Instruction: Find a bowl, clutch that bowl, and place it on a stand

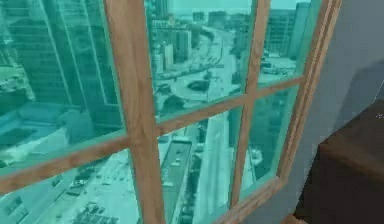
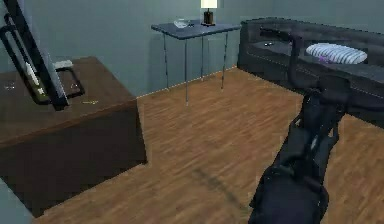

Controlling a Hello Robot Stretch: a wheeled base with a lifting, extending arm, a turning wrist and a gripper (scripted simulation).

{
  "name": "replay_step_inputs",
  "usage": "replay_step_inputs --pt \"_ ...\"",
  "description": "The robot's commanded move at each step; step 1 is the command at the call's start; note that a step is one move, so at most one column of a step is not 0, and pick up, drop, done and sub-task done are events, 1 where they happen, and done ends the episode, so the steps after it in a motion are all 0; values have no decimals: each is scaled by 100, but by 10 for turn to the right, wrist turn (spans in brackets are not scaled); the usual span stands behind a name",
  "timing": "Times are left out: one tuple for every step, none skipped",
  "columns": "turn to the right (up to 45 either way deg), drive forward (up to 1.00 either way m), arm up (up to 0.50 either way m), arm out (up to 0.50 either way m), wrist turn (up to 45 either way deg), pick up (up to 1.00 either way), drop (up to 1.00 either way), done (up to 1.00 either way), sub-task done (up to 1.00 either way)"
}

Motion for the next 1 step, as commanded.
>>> replay_step_inputs --pt "450 0 0 0 0 0 0 0 0"
